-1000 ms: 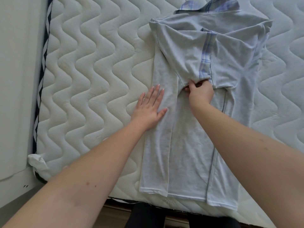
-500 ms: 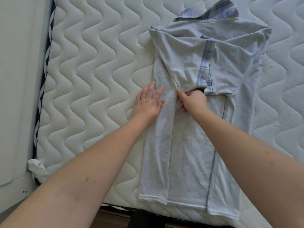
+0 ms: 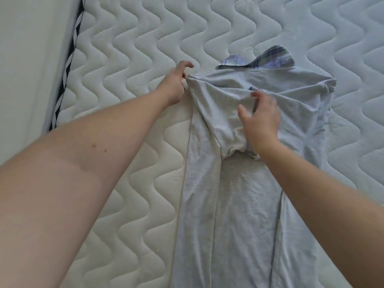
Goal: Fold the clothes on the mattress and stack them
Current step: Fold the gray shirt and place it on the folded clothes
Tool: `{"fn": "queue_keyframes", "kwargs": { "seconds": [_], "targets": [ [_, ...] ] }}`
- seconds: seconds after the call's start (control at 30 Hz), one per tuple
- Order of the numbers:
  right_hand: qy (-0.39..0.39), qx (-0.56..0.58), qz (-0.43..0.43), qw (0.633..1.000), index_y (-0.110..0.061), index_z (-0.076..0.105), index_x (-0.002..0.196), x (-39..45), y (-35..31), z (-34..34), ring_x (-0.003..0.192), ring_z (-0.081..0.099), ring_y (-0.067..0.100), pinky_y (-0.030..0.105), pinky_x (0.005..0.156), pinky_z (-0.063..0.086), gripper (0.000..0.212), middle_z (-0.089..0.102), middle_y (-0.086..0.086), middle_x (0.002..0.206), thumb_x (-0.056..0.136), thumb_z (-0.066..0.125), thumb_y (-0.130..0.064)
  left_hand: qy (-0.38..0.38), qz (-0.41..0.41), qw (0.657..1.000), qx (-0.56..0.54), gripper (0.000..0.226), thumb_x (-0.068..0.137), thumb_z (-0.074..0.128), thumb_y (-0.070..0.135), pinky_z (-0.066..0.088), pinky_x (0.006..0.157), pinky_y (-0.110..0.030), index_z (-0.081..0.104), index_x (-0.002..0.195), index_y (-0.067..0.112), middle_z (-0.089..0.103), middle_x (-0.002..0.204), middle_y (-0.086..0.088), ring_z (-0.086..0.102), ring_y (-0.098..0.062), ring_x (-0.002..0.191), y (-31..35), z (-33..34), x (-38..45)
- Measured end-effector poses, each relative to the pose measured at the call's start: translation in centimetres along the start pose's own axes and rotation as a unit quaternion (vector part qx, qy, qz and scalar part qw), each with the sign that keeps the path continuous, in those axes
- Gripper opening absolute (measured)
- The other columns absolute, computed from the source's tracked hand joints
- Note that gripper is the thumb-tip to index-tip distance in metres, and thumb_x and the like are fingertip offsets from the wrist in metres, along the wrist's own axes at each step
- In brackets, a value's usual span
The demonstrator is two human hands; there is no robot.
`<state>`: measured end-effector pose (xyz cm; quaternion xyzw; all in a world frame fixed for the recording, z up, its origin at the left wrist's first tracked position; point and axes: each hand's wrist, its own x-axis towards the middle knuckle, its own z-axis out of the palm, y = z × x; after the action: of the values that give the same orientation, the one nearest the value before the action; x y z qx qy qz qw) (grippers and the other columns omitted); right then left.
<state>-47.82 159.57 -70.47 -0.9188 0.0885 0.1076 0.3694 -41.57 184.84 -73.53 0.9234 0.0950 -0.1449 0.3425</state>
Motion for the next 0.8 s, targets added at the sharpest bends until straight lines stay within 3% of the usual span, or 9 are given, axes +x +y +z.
{"fn": "queue_keyframes", "kwargs": {
  "seconds": [0.07, 0.13, 0.23, 0.3, 0.37, 0.47, 0.6, 0.7, 0.8],
  "targets": [
    [0.005, -0.044, 0.073, 0.996, -0.022, 0.039, 0.142, 2.0, 0.8, -0.7, 0.133, 0.036, 0.026, 0.044, 0.112, 0.029, 0.062, 0.041, 0.006, 0.143, 0.089, 0.064, -0.041, -0.032, 0.025, 0.999, 0.025, 0.039, 0.091, 0.039, -0.004, 0.043, 0.057, -0.013, 0.059, 0.114, 0.021, 0.058, 0.102, -0.007, 0.056, -0.021, 0.078, 0.2, -0.9, 1.4],
    [-0.032, -0.011, 0.136, 0.990, -0.019, 0.036, 0.145, 3.4, 1.6, -0.9, 0.135, 0.036, 0.030, 0.048, 0.113, 0.030, 0.070, 0.041, 0.009, 0.144, 0.087, 0.067, -0.043, -0.072, 0.055, 0.994, 0.065, 0.040, 0.090, 0.040, -0.006, 0.041, 0.050, -0.009, 0.067, 0.105, 0.018, 0.061, 0.094, -0.006, 0.058, -0.019, 0.073, 0.7, -1.5, 2.5],
    [-0.027, 0.019, 0.131, 0.991, -0.015, 0.051, 0.131, 4.2, 2.6, -0.7, 0.125, 0.047, 0.031, 0.049, 0.107, 0.038, 0.051, 0.050, 0.009, 0.132, 0.089, 0.067, -0.037, -0.136, 0.098, 0.982, 0.089, 0.039, 0.086, 0.051, -0.009, 0.046, 0.068, -0.011, 0.071, 0.106, 0.018, 0.062, 0.086, 0.002, 0.057, -0.013, 0.071, 1.7, -2.9, 3.2],
    [-0.007, 0.023, 0.108, 0.994, -0.014, 0.059, 0.118, 4.1, 2.9, -0.9, 0.113, 0.054, 0.029, 0.046, 0.100, 0.044, 0.033, 0.055, 0.008, 0.122, 0.092, 0.063, -0.033, -0.166, 0.115, 0.973, 0.113, 0.035, 0.086, 0.057, -0.008, 0.043, 0.067, -0.004, 0.072, 0.106, 0.017, 0.063, 0.081, 0.006, 0.059, -0.011, 0.071, 2.3, -3.6, 3.4],
    [0.017, 0.068, 0.083, 0.994, -0.016, 0.063, 0.107, 3.8, 3.3, -1.2, 0.100, 0.060, 0.021, 0.037, 0.090, 0.049, 0.019, 0.062, 0.003, 0.110, 0.094, 0.060, -0.029, -0.164, 0.121, 0.967, 0.151, 0.032, 0.085, 0.059, -0.006, 0.043, 0.066, -0.005, 0.073, 0.103, 0.015, 0.066, 0.077, 0.004, 0.063, -0.014, 0.073, 2.7, -4.1, 3.6],
    [0.048, 0.113, 0.071, 0.990, -0.020, 0.060, 0.096, 3.5, 3.9, -1.8, 0.080, 0.058, 0.005, 0.024, 0.075, 0.044, 0.007, 0.062, -0.011, 0.087, 0.095, 0.058, -0.027, -0.118, 0.114, 0.969, 0.187, 0.017, 0.085, 0.063, 0.005, 0.048, 0.071, -0.020, 0.073, 0.095, 0.016, 0.072, 0.079, 0.000, 0.067, -0.015, 0.074, 3.1, -4.5, 4.2],
    [0.077, 0.107, 0.084, 0.988, -0.022, 0.056, 0.095, 4.1, 4.9, -2.8, 0.082, 0.056, 0.009, 0.017, 0.072, 0.040, 0.005, 0.060, -0.008, 0.089, 0.096, 0.057, -0.026, -0.128, 0.083, 0.958, 0.241, 0.014, 0.091, 0.065, 0.031, 0.038, 0.054, -0.022, 0.070, 0.088, 0.019, 0.072, 0.077, 0.002, 0.063, -0.012, 0.068, 3.9, -4.5, 5.3],
    [0.068, 0.108, 0.082, 0.988, -0.024, 0.057, 0.094, 4.7, 5.2, -3.3, 0.079, 0.055, 0.003, 0.010, 0.063, 0.035, 0.005, 0.058, -0.014, 0.085, 0.096, 0.059, -0.028, -0.160, 0.055, 0.953, 0.250, 0.028, 0.097, 0.055, 0.038, 0.035, 0.054, -0.021, 0.068, 0.092, 0.014, 0.071, 0.081, -0.001, 0.062, -0.016, 0.071, 4.7, -3.8, 5.9],
    [0.059, 0.097, 0.075, 0.991, -0.022, 0.059, 0.095, 5.1, 5.6, -3.2, 0.083, 0.057, 0.009, 0.016, 0.069, 0.041, 0.005, 0.060, -0.010, 0.087, 0.095, 0.061, -0.027, -0.181, 0.023, 0.949, 0.256, 0.041, 0.100, 0.048, 0.042, 0.036, 0.056, -0.021, 0.065, 0.093, 0.006, 0.071, 0.085, -0.009, 0.063, -0.023, 0.079, 5.6, -3.3, 6.2]
  ]
}}
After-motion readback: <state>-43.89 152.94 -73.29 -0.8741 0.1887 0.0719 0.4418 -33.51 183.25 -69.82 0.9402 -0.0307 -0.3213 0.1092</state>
